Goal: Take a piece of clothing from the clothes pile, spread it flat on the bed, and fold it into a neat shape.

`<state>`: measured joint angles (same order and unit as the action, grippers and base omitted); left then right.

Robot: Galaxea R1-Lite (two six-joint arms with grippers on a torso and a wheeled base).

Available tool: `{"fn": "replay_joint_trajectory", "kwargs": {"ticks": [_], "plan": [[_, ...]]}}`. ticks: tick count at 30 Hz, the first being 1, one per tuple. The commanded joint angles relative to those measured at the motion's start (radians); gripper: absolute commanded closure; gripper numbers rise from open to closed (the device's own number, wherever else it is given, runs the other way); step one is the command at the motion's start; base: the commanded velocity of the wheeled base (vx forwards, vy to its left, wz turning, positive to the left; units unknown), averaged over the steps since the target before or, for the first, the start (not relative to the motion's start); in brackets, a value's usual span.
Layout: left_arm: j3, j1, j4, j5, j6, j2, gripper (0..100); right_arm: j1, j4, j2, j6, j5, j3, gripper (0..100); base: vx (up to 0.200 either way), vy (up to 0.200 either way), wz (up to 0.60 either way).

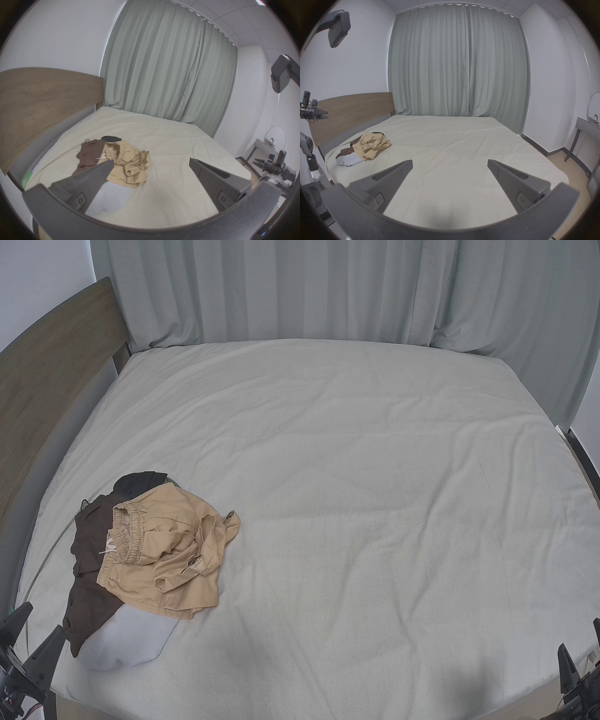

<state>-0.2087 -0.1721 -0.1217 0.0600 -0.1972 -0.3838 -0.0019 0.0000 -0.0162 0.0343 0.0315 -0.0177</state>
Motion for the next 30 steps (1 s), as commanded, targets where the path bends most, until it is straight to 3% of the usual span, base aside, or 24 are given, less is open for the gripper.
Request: {"fn": "replay_joint_trajectory", "kwargs": {"ticks": [1,7,10,21,25,30], "plan": [[-0.003,-0.009,-0.004,0.024,-0.022,-0.061,0,0.002,0.000,0.004,-0.001,-0.001,0.018,0,0.000,0.000,0.00],[-0.032,-0.009,-0.021,0.034,-0.041,-0.122,0,0.000,0.000,0.004,-0.001,-0.001,0.018,0,0.000,0.000,0.00],[-0.063,-0.009,-0.062,0.035,-0.114,-0.204,0,0.002,0.000,0.004,0.001,0.001,0.018,0,0.000,0.000,0.00],[-0.067,0.020,-0.184,0.098,-0.145,-0.386,0,0.002,0.000,0.004,0.001,-0.001,0.018,0,0.000,0.000,0.00],[-0.067,0.059,-0.230,0.153,-0.146,-0.440,0,0.002,0.000,0.004,0.001,-0.001,0.018,0,0.000,0.000,0.00],[-0.070,0.160,-0.277,0.279,-0.140,-0.514,0,0.002,0.000,0.004,0.001,0.001,0.018,0,0.000,0.000,0.00]]}}
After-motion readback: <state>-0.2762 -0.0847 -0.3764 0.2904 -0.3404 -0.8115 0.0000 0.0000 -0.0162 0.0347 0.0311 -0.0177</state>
